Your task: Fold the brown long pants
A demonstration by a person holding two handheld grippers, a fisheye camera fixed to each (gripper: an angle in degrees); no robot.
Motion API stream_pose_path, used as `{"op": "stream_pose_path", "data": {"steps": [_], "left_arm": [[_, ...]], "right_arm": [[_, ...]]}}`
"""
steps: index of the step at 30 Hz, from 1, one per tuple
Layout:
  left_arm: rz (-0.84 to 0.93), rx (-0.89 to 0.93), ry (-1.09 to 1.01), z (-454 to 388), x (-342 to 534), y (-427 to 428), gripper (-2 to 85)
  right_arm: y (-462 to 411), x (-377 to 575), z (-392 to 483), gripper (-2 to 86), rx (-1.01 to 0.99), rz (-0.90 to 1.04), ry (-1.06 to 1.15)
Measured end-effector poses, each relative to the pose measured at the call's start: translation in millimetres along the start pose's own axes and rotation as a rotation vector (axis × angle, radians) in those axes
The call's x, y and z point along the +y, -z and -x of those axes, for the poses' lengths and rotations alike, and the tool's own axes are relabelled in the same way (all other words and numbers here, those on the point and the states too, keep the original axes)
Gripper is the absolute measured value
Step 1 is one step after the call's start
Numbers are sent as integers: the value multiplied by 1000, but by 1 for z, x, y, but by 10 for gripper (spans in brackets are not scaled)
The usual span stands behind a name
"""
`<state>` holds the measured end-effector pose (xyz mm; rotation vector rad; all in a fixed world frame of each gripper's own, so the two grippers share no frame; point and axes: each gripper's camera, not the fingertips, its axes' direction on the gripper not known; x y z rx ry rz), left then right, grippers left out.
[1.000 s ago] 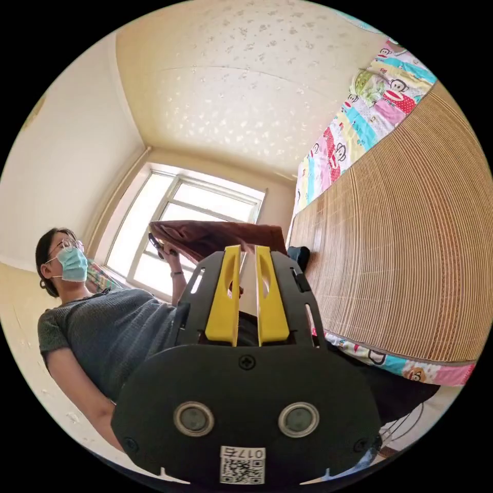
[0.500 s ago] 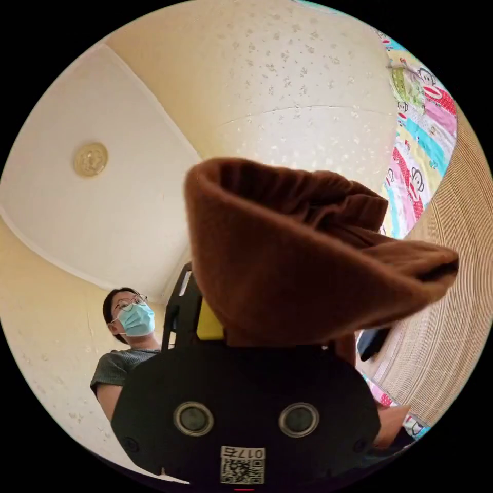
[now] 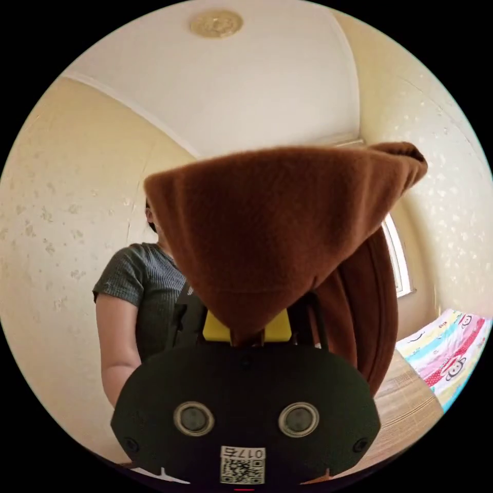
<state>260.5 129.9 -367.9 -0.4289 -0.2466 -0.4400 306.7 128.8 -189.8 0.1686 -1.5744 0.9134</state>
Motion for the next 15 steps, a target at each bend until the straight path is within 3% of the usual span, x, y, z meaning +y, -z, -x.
{"op": "stream_pose_path", "data": {"steps": [3, 7, 13, 15], "left_arm": [[-57, -44, -10, -5, -20, -3, 117], [-102, 29, -90, -18, -41, -13, 125], [-103, 120, -190, -44, -83, -41, 114], [-153, 301, -191, -33, -94, -36, 124]], "right_arm": [[-70, 1, 23, 47, -91, 189, 161], [-110, 19, 47, 32, -385, 178, 388], [-139, 54, 50, 26, -514, 204, 464], [-155, 64, 50, 25, -549, 198, 483]]}}
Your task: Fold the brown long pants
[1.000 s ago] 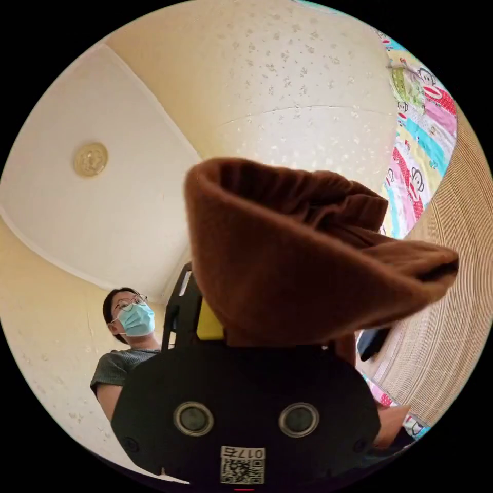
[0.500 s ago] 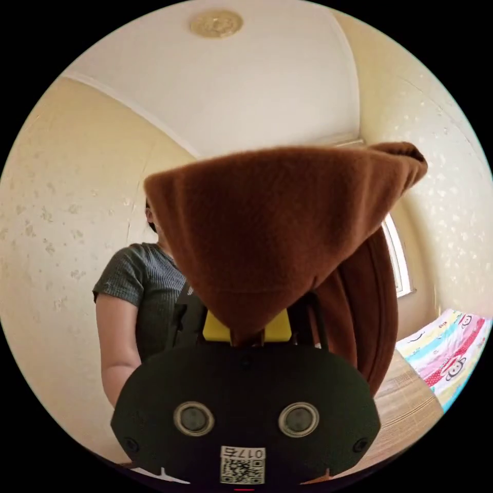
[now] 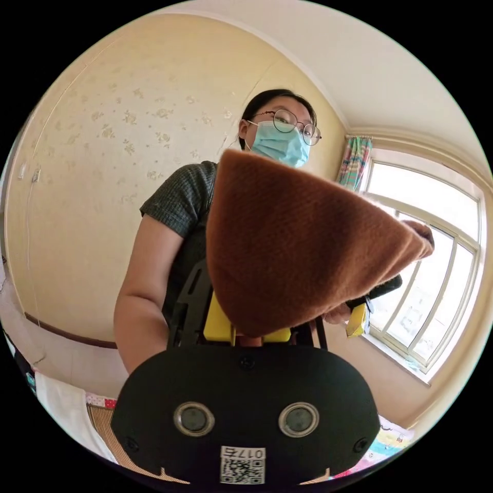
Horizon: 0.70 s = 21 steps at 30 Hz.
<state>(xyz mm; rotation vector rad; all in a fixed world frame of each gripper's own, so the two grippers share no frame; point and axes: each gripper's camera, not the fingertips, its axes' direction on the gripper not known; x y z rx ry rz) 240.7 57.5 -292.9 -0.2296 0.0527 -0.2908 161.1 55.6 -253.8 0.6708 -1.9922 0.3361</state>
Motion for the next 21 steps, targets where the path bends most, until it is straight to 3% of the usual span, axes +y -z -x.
{"op": "stream_pose_path", "data": {"steps": [3, 4, 8, 13, 16, 18, 21], "left_arm": [[-157, 294, -14, 18, 2, 24, 134], [-173, 317, -8, 20, 3, 27, 134], [70, 218, 68, 21, -18, 4, 178], [224, 407, 122, 23, -30, -47, 196], [262, 353, 148, 24, -29, -64, 143], [190, 307, 133, 27, -26, -58, 64], [70, 384, 23, 19, -22, -43, 35]], "right_arm": [[-23, 7, -5, 24, -17, 20, 5], [-32, 8, -6, 23, -20, 46, 4], [-56, 17, -20, 20, -46, 98, -38], [-84, 49, -55, 21, -124, 88, -112], [-94, 69, -74, 33, -144, 89, -158], [-95, 79, -82, 41, -142, 82, -185], [-84, 93, -91, 66, -38, 27, -298]]}}
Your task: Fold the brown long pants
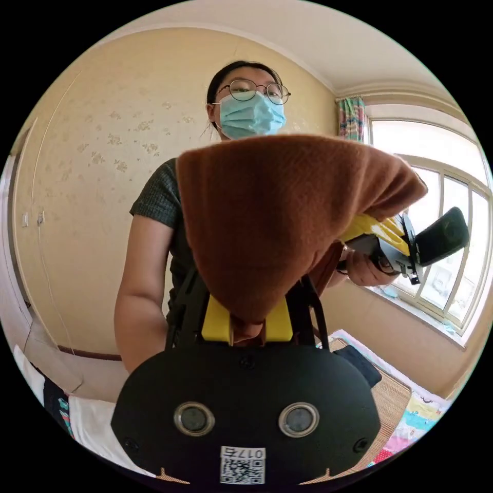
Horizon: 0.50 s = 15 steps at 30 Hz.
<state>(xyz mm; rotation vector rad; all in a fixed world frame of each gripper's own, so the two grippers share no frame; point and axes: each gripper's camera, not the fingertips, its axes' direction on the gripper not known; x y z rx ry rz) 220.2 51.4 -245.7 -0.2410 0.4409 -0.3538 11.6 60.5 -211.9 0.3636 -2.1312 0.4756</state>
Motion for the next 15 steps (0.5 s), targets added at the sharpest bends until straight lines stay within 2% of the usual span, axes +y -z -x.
{"op": "stream_pose_path", "data": {"steps": [2, 4, 6, 7, 9, 12, 15], "left_arm": [[-74, -21, -64, -13, 3, 11, 29], [-188, -122, -98, -28, 7, 29, 23], [-327, -217, -141, -46, 14, 52, 15], [-356, -226, -154, -51, 15, 56, 14], [-443, -258, -224, -72, 18, 67, 10], [-512, -396, -299, -106, 13, 67, 8], [-521, -470, -404, -135, 2, 57, 7]], "right_arm": [[19, 8, -3, 95, 120, -106, -120], [47, 24, 0, 119, 360, -226, -366], [58, 34, 14, 112, 564, -252, -515], [57, 37, 33, 96, 706, -256, -531], [52, 40, 64, 74, 846, -315, -500], [29, 46, 108, 71, 939, -419, -437], [-14, 47, 128, 98, 1036, -352, -478]]}}
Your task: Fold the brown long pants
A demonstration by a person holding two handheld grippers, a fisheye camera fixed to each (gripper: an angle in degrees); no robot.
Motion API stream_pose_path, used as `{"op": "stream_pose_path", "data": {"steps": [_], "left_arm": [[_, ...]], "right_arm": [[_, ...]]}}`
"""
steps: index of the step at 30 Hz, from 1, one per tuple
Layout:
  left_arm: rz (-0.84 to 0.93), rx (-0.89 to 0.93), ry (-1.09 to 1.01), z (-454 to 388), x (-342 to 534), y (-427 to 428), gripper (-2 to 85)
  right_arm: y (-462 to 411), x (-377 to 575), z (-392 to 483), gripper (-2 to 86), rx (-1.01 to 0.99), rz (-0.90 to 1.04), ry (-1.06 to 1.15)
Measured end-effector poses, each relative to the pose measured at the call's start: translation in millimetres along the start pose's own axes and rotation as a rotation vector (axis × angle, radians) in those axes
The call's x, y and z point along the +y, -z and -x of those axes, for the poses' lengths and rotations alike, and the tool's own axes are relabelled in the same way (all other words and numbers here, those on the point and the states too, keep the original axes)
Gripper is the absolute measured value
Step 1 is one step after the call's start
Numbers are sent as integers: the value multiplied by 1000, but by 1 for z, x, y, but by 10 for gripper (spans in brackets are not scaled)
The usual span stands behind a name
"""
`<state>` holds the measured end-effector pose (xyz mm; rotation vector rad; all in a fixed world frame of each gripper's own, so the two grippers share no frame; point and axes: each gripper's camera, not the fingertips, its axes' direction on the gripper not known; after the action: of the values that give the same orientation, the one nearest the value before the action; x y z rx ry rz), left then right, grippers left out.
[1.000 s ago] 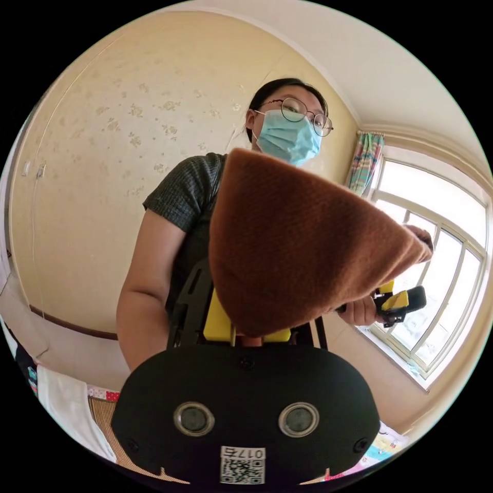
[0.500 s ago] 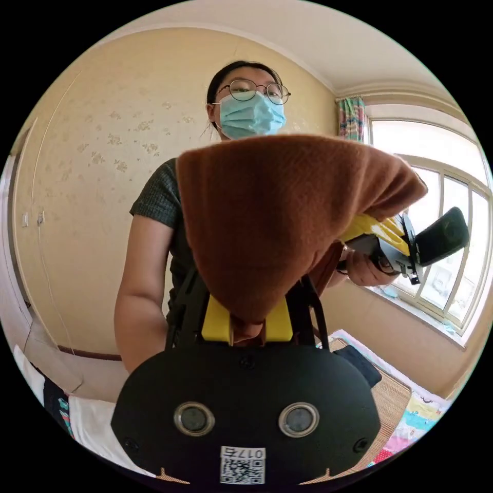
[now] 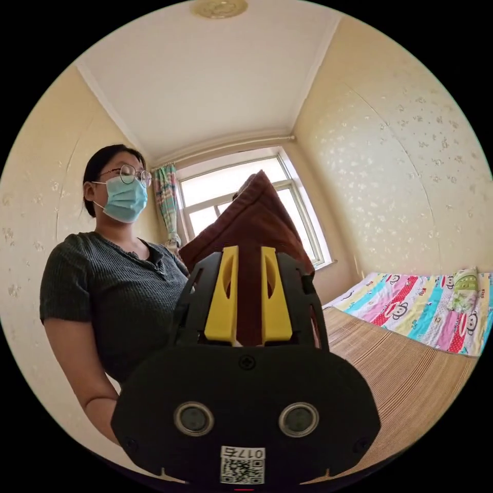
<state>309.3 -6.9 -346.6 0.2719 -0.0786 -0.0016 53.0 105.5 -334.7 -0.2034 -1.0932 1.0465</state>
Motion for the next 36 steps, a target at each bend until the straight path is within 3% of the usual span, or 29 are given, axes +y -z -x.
{"op": "stream_pose_path", "data": {"steps": [2, 4, 9, 16, 19, 23, 27, 33, 36], "left_arm": [[7, 15, -57, -14, -12, -5, 7], [16, 28, -102, -28, -22, -12, 6], [68, 94, -186, -59, -39, -26, 5], [31, 126, -175, -69, -53, 9, 8], [-5, 100, -170, -74, -63, 46, 9], [-13, -72, -227, -99, -86, 109, 11], [-25, -300, -302, -137, -100, 155, 13], [-164, -651, -447, -186, -111, 161, 18], [-170, -643, -485, -181, -133, 157, 21]], "right_arm": [[-11, 16, 29, 141, 104, 51, 35], [-26, 34, 61, 178, 330, 67, 66], [-39, 33, 60, 203, 598, -43, 32], [-31, -13, -21, 172, 367, -166, -78], [-38, -51, -12, 58, 277, -128, 14], [-40, -112, 30, 35, 403, -168, 81], [-54, -182, 81, 33, 466, -85, 145], [-78, -230, 170, 29, 576, -113, 364], [-77, -250, 198, 26, 642, -139, 358]]}}
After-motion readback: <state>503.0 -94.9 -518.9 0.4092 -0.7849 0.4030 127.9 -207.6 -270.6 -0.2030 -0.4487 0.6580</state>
